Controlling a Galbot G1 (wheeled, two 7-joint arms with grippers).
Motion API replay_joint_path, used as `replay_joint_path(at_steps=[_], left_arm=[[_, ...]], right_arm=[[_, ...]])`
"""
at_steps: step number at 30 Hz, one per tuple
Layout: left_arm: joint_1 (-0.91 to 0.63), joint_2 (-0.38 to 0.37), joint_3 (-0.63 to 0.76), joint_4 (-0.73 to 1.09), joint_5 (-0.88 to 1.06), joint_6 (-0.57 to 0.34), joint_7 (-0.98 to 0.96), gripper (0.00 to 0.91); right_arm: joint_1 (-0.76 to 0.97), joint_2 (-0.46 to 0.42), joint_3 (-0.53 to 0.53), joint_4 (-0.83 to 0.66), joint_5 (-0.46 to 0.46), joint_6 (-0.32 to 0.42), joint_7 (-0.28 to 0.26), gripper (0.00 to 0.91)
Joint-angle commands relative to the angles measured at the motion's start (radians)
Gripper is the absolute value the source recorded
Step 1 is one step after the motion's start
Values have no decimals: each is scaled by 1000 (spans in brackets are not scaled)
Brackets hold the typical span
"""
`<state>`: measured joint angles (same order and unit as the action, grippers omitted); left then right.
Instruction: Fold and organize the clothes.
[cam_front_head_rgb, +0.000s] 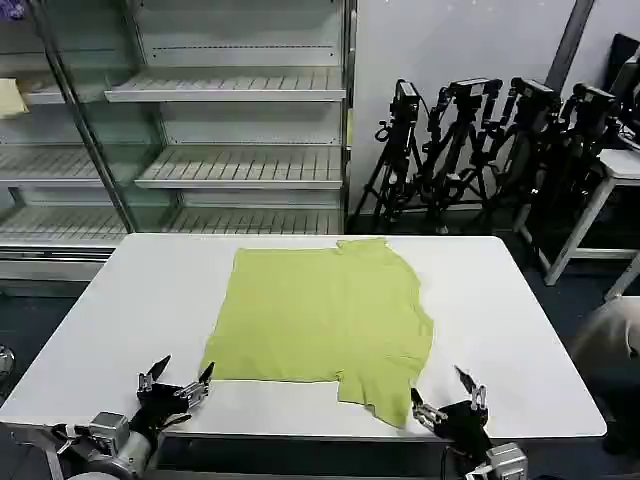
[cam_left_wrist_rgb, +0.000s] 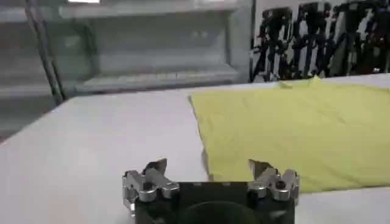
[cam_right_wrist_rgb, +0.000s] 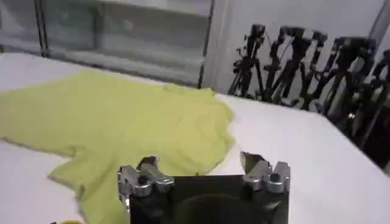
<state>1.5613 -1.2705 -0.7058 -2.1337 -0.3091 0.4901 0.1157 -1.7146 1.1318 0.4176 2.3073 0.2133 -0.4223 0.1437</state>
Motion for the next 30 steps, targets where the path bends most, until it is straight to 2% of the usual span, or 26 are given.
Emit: replay_joint_path(at_steps=[1, 10, 14, 15, 16, 17, 18, 30], left_arm=[[-23, -13, 4, 15, -57, 86, -19, 907], [-26, -14, 9, 16, -61, 86, -13, 907], [-32, -13, 16, 24, -59, 86, -15, 907], [-34, -13, 18, 28, -59, 86, -15, 907], [-35, -13, 19, 34, -61, 86, -13, 464], [-36, -14, 20, 36, -62, 86, -13, 202], [-37, -14, 20, 39, -66, 86, -14, 10], [-35, -13, 15, 34, -78, 86, -7, 10]], right_arm=[[-8, -4, -71, 6, 12, -59, 16, 907], [4, 11, -101, 12, 7, -71, 17, 907], [9, 11, -106, 4, 17, -102, 32, 907], [10, 10, -105, 3, 23, -108, 35, 796], [9, 8, -103, 4, 35, -109, 34, 60], [8, 8, -102, 7, 38, -113, 34, 0], [8, 7, -102, 9, 43, -117, 32, 0], [25, 8, -109, -3, 56, -122, 31, 0]])
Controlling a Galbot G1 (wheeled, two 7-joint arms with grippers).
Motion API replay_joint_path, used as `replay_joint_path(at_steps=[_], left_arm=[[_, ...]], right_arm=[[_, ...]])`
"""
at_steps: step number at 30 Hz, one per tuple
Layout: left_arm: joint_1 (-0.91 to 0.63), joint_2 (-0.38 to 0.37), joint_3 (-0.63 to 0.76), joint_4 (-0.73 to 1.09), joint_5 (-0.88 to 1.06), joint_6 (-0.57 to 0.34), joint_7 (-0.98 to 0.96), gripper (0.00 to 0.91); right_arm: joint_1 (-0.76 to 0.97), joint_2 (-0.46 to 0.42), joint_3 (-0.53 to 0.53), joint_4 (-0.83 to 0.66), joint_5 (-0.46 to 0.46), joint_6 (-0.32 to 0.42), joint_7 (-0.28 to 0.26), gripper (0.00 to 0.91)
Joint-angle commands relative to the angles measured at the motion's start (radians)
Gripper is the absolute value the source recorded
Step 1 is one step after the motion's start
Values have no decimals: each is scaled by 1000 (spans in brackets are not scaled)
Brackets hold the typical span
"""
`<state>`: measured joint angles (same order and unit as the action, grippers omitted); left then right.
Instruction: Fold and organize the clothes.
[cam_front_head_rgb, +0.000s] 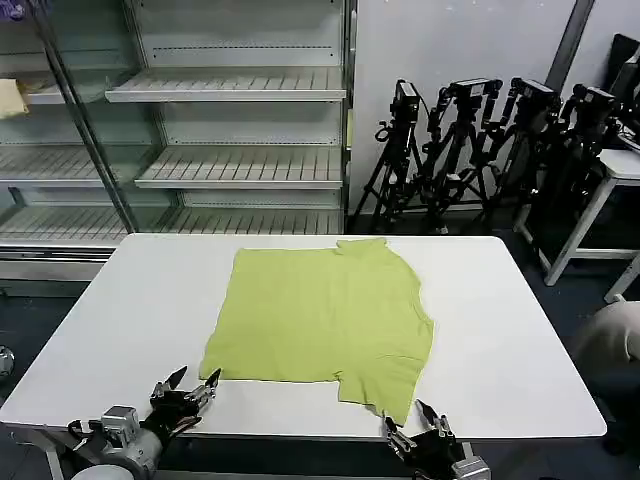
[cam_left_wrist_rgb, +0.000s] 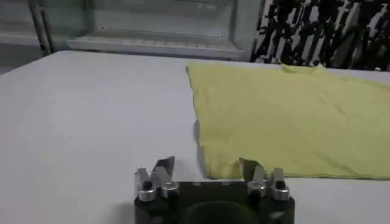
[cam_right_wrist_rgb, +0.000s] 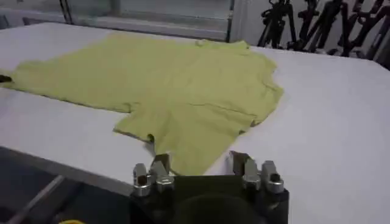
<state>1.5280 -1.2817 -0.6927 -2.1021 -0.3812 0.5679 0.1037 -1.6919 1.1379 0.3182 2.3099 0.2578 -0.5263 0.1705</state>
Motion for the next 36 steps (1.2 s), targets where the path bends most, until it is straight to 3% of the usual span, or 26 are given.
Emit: replay_joint_path(at_steps=[1, 10, 17, 29, 36], left_arm=[[-3, -3, 4, 3, -6, 8, 6, 10], [-9, -3, 8, 2, -3, 4, 22, 10], [-60, 35, 25, -9, -4, -28, 54, 10], [-228, 76, 81, 68, -20, -27, 32, 10], [-340, 84, 118, 152, -48, -18, 13, 10]], right_arm=[[4, 1, -10, -6, 11, -18, 3, 0], [14, 0, -13, -9, 7, -11, 0, 0], [54, -4, -7, 7, -31, 53, -17, 0], [307, -12, 5, -58, -11, 29, -22, 0], [473, 12, -19, -170, 1, 11, -38, 0]])
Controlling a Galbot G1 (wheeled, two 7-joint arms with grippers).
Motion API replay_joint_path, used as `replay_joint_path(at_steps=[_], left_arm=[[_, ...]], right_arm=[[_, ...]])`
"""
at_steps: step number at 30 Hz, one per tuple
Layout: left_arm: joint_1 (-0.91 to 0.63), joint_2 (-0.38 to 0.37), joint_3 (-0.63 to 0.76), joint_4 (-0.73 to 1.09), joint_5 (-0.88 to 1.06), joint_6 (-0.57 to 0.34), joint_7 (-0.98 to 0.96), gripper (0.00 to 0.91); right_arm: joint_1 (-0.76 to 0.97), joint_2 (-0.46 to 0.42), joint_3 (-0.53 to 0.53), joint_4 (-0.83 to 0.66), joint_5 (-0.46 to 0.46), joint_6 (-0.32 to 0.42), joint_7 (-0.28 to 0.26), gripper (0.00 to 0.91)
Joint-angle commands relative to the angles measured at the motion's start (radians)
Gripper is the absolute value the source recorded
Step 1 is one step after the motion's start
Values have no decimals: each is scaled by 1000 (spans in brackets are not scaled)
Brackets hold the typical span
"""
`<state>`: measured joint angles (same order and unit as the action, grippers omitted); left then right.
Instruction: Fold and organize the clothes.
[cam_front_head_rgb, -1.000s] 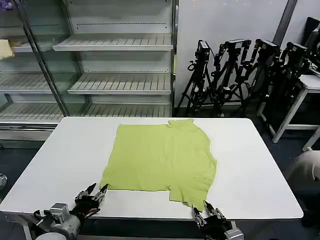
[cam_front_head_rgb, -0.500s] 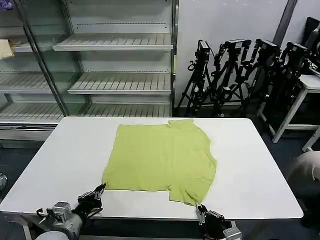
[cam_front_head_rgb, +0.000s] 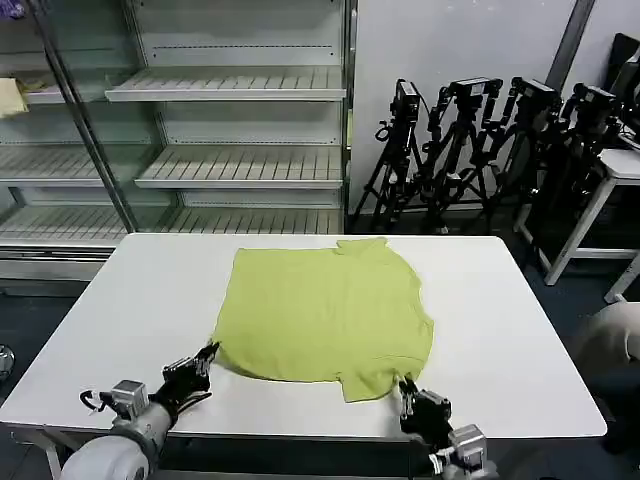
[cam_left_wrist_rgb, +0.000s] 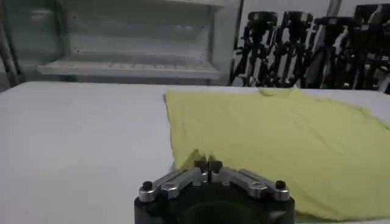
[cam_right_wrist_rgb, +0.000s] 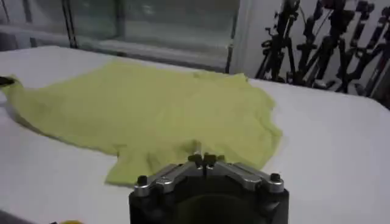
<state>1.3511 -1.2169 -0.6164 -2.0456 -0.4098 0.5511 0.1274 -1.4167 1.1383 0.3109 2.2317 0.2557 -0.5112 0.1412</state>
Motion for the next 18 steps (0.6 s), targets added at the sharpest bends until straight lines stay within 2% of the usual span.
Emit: replay_joint_path(at_steps=[1, 10, 18], left_arm=[[-178, 17, 47, 116, -19, -2, -11, 10], [-281, -20, 65, 227, -20, -12, -13, 10], [-327, -18, 69, 287, -19, -12, -3, 10]], right_arm=[[219, 18, -21, -105, 3, -5, -10, 0], [331, 37, -36, -251, -54, 16, -54, 0], [353, 54, -38, -330, -94, 43, -79, 0]])
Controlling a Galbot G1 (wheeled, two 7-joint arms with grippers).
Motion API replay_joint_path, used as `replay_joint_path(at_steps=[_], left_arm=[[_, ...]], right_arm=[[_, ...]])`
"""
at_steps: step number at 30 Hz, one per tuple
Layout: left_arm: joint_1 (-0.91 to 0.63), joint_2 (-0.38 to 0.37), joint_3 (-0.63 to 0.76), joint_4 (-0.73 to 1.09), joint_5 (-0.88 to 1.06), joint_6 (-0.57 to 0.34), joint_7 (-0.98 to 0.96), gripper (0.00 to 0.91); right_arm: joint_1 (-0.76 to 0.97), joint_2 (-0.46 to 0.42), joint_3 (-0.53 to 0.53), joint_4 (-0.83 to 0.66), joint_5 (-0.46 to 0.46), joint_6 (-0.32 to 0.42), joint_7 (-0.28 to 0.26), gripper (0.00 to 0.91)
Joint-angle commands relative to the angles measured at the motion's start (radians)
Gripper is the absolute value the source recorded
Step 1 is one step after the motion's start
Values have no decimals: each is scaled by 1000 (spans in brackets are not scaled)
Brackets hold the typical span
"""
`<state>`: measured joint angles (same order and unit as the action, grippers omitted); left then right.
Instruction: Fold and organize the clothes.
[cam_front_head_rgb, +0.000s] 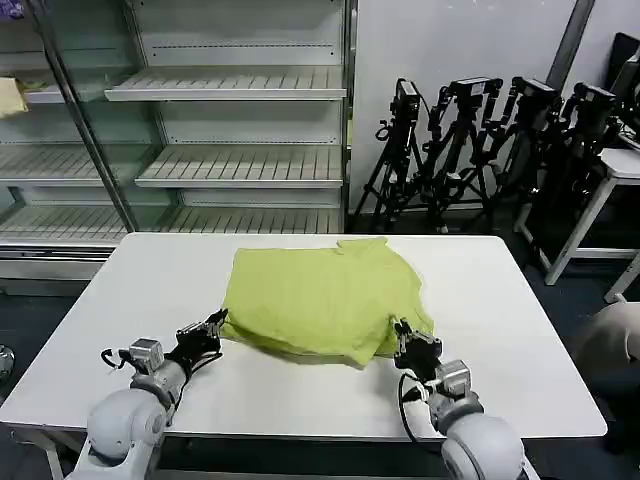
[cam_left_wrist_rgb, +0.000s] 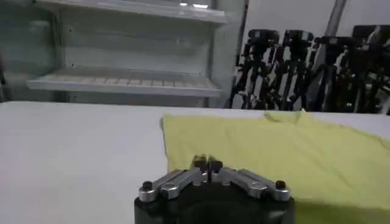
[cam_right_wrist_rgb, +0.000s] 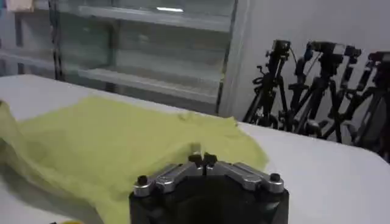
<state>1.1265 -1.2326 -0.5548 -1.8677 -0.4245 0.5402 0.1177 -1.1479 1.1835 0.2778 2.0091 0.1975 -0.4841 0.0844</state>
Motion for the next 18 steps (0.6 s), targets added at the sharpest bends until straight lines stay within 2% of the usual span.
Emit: replay_joint_path(at_steps=[1, 18], left_arm=[[-103, -1, 10, 120, -4, -2, 9, 10], [-103, -7, 18, 146, 10, -1, 26, 10]], right_arm=[[87, 8, -5, -111, -35, 19, -25, 0], [146, 28, -12, -210, -31, 38, -37, 0]])
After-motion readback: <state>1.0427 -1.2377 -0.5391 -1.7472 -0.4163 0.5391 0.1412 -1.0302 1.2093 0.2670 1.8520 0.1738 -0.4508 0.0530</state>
